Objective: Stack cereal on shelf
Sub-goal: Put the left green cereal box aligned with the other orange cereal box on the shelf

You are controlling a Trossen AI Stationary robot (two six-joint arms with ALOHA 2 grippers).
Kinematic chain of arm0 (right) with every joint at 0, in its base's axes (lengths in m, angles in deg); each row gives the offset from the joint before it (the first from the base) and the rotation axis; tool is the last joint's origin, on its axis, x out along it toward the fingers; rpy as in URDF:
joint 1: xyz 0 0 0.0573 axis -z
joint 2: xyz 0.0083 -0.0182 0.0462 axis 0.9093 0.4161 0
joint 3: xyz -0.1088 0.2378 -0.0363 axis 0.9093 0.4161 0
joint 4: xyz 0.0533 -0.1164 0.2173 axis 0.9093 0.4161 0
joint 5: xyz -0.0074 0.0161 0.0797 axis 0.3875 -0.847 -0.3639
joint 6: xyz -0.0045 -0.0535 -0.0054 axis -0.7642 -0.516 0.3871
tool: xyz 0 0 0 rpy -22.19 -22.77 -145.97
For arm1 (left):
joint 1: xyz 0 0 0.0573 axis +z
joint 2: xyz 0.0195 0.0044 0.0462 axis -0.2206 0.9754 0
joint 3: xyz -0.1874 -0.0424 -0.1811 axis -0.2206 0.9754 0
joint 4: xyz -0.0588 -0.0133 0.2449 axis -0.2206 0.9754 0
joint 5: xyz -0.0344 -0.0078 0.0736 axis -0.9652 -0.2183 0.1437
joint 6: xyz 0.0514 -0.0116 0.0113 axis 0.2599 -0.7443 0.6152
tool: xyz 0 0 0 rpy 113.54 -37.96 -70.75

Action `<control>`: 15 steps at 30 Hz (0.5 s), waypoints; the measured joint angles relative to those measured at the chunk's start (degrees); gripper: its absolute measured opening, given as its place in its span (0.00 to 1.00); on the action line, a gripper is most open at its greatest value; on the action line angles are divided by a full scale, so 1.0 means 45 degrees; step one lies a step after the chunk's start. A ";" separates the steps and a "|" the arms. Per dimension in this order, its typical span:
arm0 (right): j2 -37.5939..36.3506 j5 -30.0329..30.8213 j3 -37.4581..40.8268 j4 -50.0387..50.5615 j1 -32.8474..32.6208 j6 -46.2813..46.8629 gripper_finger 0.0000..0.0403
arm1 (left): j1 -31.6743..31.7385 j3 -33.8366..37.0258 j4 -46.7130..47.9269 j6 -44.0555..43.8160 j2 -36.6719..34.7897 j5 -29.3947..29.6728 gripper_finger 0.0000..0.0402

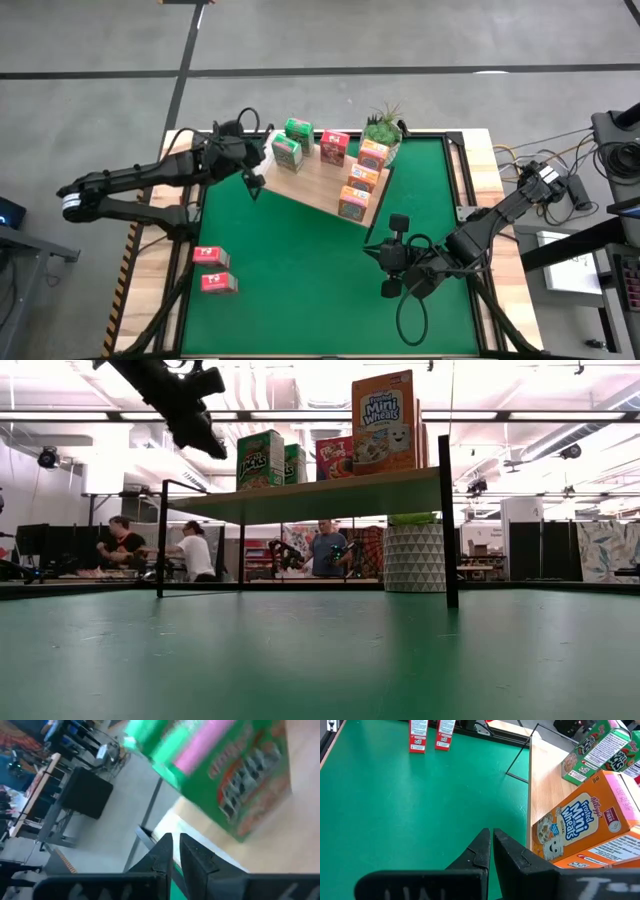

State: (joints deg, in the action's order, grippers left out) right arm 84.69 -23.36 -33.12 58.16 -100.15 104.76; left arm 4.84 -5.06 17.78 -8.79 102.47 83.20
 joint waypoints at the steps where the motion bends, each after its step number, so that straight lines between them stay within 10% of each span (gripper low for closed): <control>1: 0.0000 -0.0004 0.0000 0.0005 0.0000 0.0000 0.02 | 0.0091 0.0010 -0.0264 0.0052 0.0000 -0.0300 0.02; 15: 0.0000 -0.0002 0.0029 0.0010 0.0000 0.0000 0.02 | 0.0870 0.0041 -0.1163 -0.0522 0.0174 -0.1561 0.00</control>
State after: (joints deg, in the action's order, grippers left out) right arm 84.69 -23.37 -32.98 58.21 -100.15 104.76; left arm 8.75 -4.88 12.55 -11.14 103.25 76.18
